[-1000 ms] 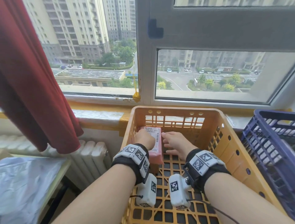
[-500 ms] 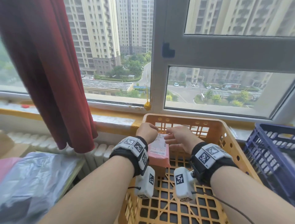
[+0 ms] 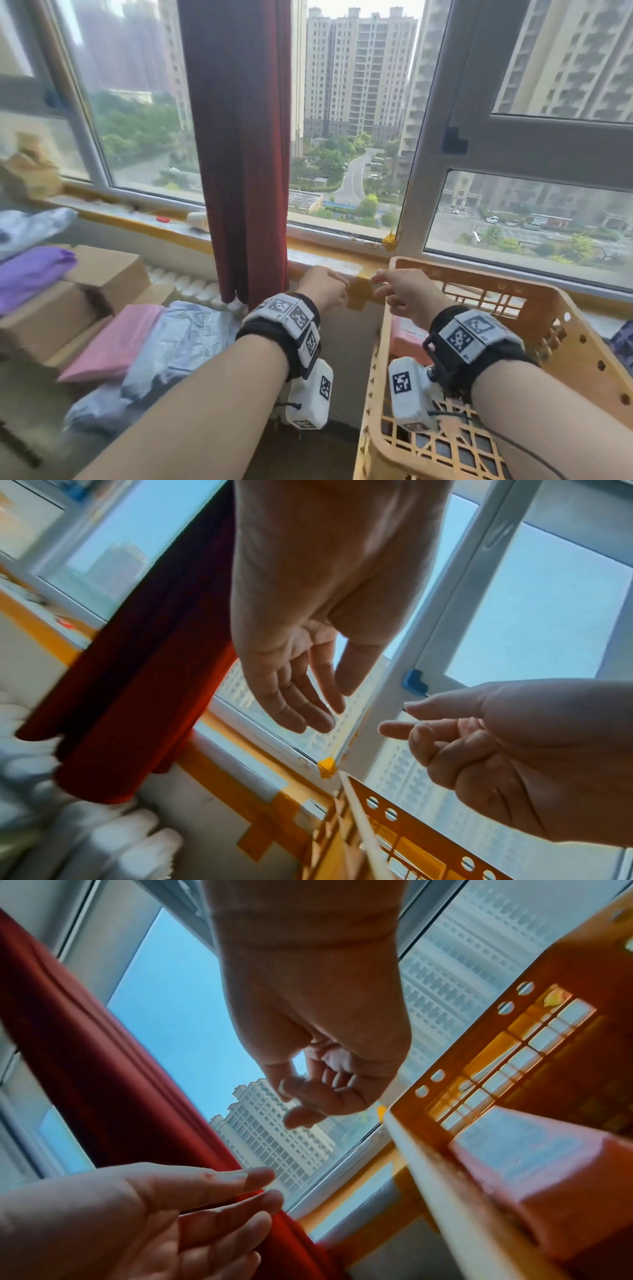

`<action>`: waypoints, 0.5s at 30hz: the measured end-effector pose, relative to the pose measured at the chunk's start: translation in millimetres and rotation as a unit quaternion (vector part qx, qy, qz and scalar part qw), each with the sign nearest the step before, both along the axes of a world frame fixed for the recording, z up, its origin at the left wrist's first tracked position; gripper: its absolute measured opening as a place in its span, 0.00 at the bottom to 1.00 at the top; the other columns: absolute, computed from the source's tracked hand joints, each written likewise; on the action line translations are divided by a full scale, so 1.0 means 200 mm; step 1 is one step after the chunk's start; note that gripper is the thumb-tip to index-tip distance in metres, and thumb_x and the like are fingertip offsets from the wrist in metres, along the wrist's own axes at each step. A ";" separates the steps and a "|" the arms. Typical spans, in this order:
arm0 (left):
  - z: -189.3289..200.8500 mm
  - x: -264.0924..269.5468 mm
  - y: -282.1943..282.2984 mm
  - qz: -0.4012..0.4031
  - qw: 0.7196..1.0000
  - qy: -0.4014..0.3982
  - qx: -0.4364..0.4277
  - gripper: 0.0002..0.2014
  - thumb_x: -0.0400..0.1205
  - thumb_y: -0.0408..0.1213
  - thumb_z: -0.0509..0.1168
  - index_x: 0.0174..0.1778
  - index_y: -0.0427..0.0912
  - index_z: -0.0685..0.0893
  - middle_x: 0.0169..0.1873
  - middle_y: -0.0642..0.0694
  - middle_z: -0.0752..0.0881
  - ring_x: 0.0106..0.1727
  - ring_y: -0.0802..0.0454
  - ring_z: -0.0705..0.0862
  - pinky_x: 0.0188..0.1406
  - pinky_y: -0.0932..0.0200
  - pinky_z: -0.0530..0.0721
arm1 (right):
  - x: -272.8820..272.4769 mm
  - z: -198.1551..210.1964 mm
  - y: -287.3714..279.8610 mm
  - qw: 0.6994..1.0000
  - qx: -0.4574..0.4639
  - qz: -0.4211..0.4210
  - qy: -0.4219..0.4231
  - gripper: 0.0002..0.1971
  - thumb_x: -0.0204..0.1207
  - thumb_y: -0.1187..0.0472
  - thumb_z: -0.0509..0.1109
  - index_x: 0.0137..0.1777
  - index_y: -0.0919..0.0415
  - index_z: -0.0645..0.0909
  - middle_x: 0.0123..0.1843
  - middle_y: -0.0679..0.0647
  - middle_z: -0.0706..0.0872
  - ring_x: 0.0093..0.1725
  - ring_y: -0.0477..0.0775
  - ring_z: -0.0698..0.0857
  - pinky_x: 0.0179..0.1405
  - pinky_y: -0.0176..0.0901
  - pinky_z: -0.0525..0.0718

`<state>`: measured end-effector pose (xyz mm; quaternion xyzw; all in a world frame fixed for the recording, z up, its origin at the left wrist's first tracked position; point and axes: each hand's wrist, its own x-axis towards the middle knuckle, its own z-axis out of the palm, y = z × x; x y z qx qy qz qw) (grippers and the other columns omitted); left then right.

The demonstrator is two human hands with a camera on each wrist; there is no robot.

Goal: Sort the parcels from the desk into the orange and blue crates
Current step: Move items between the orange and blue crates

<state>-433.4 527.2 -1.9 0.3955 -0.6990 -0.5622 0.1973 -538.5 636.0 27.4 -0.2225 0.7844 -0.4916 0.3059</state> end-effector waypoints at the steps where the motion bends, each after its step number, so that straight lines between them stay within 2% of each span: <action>1: 0.00 0.08 -0.02 0.011 1.000 0.005 0.002 0.16 0.79 0.21 0.58 0.30 0.39 0.85 0.27 0.41 0.82 0.31 0.46 0.80 0.35 0.58 0.78 | 0.07 0.00 -0.03 1.000 0.000 0.003 -0.005 0.11 0.86 0.57 0.64 0.59 0.64 0.83 0.41 0.57 0.84 0.33 0.50 0.74 0.33 0.37 0.76; 4: -0.01 0.35 -0.09 0.047 0.999 0.011 -0.004 0.17 0.81 0.24 0.58 0.29 0.42 0.84 0.26 0.44 0.83 0.26 0.52 0.79 0.23 0.67 0.77 | 0.28 -0.01 -0.15 1.000 -0.005 0.019 -0.018 0.11 0.86 0.58 0.65 0.60 0.65 0.83 0.37 0.57 0.83 0.27 0.49 0.67 0.26 0.38 0.68; 8: -0.05 0.70 -0.21 0.091 0.996 0.013 0.000 0.20 0.78 0.24 0.61 0.23 0.44 0.86 0.20 0.49 0.84 0.27 0.51 0.80 0.34 0.61 0.81 | 0.58 -0.06 -0.33 0.998 -0.017 0.048 -0.034 0.10 0.86 0.59 0.65 0.56 0.65 0.84 0.34 0.55 0.80 0.21 0.46 0.66 0.19 0.34 0.63; 9: -0.06 0.79 -0.24 0.101 0.995 0.008 -0.002 0.20 0.78 0.24 0.61 0.22 0.44 0.86 0.19 0.49 0.83 0.27 0.51 0.80 0.35 0.62 0.80 | 0.66 -0.08 -0.38 0.997 -0.020 0.058 -0.041 0.10 0.86 0.60 0.65 0.54 0.66 0.84 0.32 0.54 0.80 0.19 0.45 0.67 0.17 0.33 0.62; 11: -0.06 0.96 -0.29 0.113 0.994 -0.002 -0.015 0.17 0.78 0.25 0.61 0.26 0.45 0.84 0.23 0.49 0.84 0.28 0.53 0.80 0.30 0.65 0.77 | 0.82 -0.11 -0.45 0.996 -0.020 0.075 -0.051 0.10 0.86 0.61 0.65 0.52 0.66 0.85 0.28 0.54 0.81 0.19 0.46 0.68 0.17 0.33 0.64; 15: -0.10 1.31 -0.38 0.146 0.989 -0.012 -0.018 0.16 0.80 0.26 0.57 0.30 0.45 0.82 0.27 0.47 0.82 0.30 0.52 0.79 0.27 0.65 0.75 | 1.13 -0.17 -0.60 0.991 -0.002 0.110 -0.073 0.10 0.86 0.60 0.65 0.49 0.64 0.84 0.30 0.54 0.80 0.23 0.46 0.67 0.18 0.32 0.65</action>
